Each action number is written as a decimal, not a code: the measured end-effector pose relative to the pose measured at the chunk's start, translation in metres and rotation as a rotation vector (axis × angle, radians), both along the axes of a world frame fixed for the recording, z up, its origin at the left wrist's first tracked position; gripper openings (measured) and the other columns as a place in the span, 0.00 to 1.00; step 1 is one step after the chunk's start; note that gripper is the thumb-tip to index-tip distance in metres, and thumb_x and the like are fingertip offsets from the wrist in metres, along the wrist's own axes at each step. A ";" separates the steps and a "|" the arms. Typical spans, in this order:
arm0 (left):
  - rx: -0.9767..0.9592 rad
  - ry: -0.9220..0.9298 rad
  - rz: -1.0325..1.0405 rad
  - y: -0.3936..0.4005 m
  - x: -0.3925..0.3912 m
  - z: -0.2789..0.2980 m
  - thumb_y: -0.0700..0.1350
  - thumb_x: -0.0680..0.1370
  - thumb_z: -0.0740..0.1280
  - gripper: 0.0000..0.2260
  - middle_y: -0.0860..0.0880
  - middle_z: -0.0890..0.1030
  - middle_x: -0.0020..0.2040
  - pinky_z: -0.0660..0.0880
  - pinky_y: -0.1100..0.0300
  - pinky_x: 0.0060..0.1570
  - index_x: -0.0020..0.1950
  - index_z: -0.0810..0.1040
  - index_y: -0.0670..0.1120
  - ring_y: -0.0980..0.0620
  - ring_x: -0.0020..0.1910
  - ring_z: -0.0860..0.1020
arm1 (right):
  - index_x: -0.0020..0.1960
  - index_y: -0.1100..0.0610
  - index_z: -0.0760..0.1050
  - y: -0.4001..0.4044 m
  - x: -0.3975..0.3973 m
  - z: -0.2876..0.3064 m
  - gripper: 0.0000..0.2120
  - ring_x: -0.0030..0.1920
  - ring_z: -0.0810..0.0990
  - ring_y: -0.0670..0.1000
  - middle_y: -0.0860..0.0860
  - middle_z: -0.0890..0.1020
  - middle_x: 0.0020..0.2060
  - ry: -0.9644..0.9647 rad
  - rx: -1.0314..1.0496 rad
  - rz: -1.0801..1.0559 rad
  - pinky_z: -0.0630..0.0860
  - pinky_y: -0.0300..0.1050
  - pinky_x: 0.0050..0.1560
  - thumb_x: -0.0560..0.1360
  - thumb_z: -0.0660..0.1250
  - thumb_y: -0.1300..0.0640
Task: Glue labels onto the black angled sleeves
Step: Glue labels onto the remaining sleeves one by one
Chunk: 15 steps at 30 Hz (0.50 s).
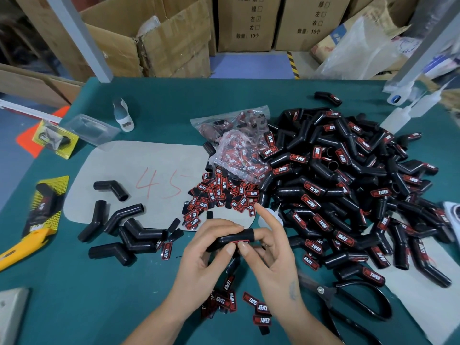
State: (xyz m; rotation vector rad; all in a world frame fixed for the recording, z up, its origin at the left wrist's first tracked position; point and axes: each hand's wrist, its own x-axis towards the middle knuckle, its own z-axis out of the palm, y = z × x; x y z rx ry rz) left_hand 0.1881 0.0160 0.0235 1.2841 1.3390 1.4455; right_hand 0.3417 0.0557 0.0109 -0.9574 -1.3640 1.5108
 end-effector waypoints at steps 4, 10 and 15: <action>-0.005 -0.033 0.008 0.000 -0.001 0.001 0.42 0.81 0.68 0.12 0.51 0.81 0.59 0.73 0.64 0.63 0.62 0.84 0.50 0.47 0.63 0.79 | 0.79 0.38 0.65 0.000 0.001 0.004 0.29 0.57 0.84 0.58 0.54 0.85 0.52 -0.015 0.013 0.009 0.78 0.48 0.62 0.81 0.70 0.53; -0.016 -0.084 -0.005 0.000 -0.002 -0.001 0.34 0.79 0.68 0.14 0.47 0.82 0.59 0.73 0.65 0.63 0.61 0.85 0.47 0.48 0.63 0.79 | 0.78 0.38 0.66 0.001 -0.001 0.004 0.29 0.55 0.84 0.58 0.55 0.86 0.51 -0.005 0.029 0.013 0.78 0.53 0.63 0.81 0.69 0.52; -0.040 -0.126 0.003 0.002 -0.005 0.000 0.44 0.79 0.68 0.12 0.46 0.83 0.59 0.72 0.64 0.64 0.61 0.86 0.48 0.47 0.63 0.79 | 0.79 0.38 0.65 0.004 0.001 0.000 0.29 0.52 0.84 0.58 0.56 0.86 0.50 -0.010 0.026 0.025 0.78 0.46 0.61 0.81 0.71 0.50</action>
